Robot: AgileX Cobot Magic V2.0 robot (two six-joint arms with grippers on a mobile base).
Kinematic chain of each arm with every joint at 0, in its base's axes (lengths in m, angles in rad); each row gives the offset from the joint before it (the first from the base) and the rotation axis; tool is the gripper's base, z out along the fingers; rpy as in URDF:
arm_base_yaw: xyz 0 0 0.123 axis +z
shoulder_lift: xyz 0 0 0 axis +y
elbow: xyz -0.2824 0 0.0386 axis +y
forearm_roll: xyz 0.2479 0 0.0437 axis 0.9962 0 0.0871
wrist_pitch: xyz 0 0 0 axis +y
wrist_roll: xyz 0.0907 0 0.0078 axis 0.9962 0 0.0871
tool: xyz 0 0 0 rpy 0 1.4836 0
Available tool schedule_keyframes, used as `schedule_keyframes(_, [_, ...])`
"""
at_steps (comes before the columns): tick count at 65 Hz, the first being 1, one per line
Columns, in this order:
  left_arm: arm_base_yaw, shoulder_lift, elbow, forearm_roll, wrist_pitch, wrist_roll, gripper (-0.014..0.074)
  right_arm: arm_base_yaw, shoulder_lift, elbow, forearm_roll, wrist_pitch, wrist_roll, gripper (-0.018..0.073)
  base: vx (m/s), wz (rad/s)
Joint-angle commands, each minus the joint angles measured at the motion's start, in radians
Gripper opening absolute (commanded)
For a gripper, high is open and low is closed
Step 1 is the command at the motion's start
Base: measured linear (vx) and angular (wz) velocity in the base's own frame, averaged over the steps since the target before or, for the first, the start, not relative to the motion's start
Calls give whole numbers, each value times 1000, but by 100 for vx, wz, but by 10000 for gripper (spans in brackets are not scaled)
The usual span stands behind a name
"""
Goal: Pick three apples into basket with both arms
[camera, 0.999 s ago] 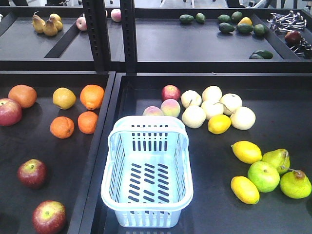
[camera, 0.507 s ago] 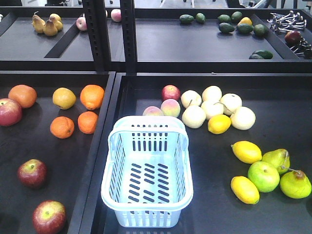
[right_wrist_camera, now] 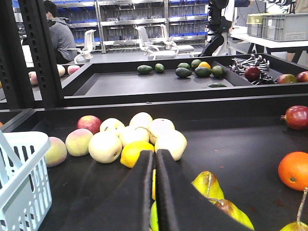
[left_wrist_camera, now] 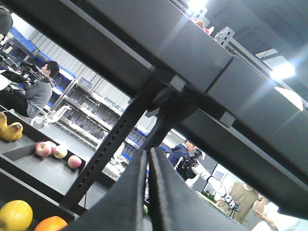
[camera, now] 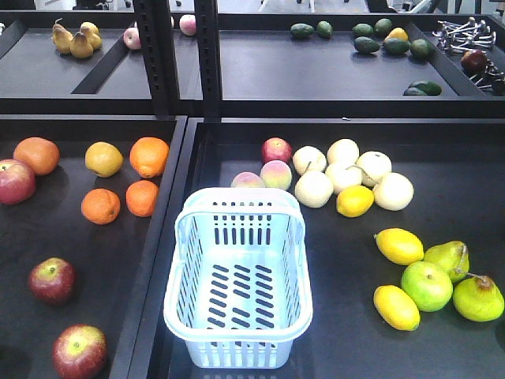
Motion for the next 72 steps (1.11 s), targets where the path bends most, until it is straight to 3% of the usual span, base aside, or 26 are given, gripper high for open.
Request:
schedule_keyframes(1, [-7,-1,12,-1,-70,-8,-6,-6,1,12,-7,-78,-10,-3,0,0])
schedule_keyframes(21, [-7,-1,12,4,-67,10,-6,-6,1,12,-7,-78,-10,-3,0,0])
schedule_keyframes(31, [-7,-1,10,110,-35,33,-6,-6,1,12,-7,-78,-10,-3,0,0])
schedule_keyframes(40, [-7,-1,-29,243,68,24,-6,-6,1,12,-7,-78,-10,-3,0,0])
schedule_keyframes(47, [-7,16,-117,294,232,24,-6,-6,1,12,-7,-78,-10,-3,0,0])
schedule_keyframes(60, [-7,138,-284,296,469,78,-6,-6,1,12,-7,-78,-10,-3,0,0])
schedule_keyframes(72, [-7,286,-442,280,560,207,-6,-6,1,12,-7,-78,-10,-3,0,0])
